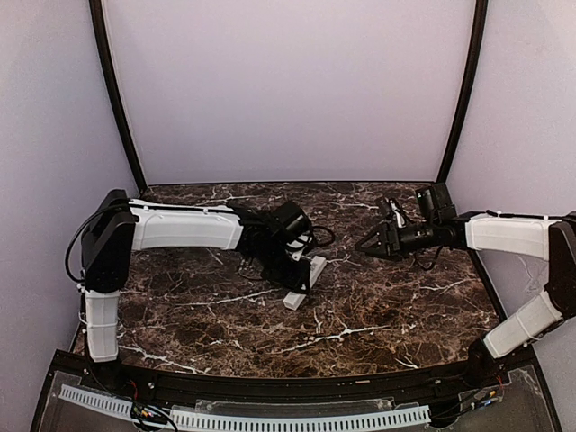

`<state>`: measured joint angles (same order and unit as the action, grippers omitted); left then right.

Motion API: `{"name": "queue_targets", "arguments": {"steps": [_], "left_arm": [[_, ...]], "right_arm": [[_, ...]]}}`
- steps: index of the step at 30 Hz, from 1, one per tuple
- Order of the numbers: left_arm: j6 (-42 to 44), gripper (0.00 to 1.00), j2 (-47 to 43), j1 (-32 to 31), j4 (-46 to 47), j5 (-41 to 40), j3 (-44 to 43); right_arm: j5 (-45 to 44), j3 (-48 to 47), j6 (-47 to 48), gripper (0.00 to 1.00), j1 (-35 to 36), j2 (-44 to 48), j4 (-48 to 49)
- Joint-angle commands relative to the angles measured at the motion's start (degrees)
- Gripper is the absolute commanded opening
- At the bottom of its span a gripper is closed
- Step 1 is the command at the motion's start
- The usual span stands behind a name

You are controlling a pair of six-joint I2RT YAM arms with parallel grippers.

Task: Load the batteries into the remote control
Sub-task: Pick up the remote control from the center of the board, then pass from the left arm to the right

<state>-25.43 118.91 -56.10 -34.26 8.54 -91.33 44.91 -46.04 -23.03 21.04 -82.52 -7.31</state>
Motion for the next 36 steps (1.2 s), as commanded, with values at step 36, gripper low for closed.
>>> {"name": "queue_targets", "arguments": {"steps": [36], "left_arm": [[-27.6, 0.01, -19.7, 7.8, 58.1, 31.4, 21.2]], "right_arm": [[15.5, -8.8, -31.5, 0.56, 6.4, -7.0, 32.4]]}}
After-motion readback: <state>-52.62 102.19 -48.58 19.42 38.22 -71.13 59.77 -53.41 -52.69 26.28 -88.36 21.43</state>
